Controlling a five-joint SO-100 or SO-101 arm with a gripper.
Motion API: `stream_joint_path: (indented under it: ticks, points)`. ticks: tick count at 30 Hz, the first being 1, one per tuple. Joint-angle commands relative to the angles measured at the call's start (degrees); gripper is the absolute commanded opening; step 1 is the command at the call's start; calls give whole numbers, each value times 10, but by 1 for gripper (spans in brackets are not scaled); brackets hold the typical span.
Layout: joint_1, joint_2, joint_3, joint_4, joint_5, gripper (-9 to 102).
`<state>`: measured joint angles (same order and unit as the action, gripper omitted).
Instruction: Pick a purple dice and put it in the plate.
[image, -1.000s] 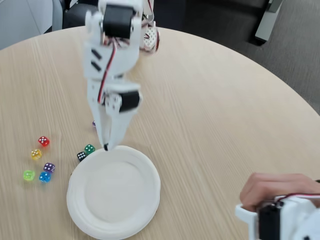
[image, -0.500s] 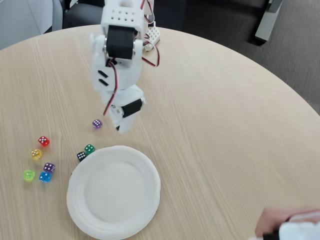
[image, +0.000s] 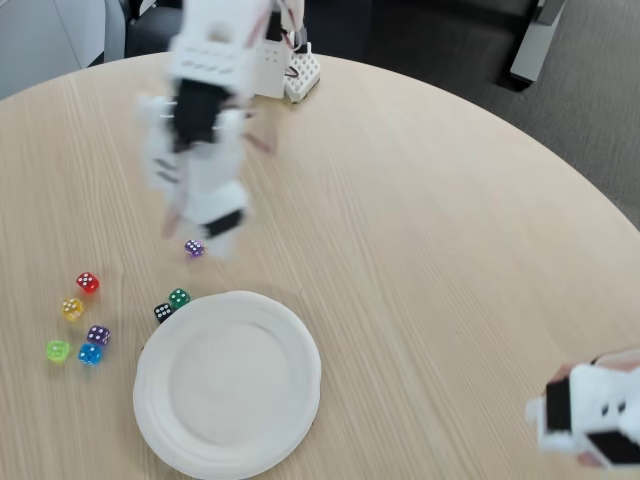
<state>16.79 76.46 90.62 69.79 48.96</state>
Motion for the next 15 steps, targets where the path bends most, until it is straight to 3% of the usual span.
stream_joint_path:
  ticks: [1,10,15]
  points:
    - [33,-3,-21,-4,-25,4]
    - [115,-12,-21,-4,-98,5]
    - [111,-12,-21,-5,-76,6]
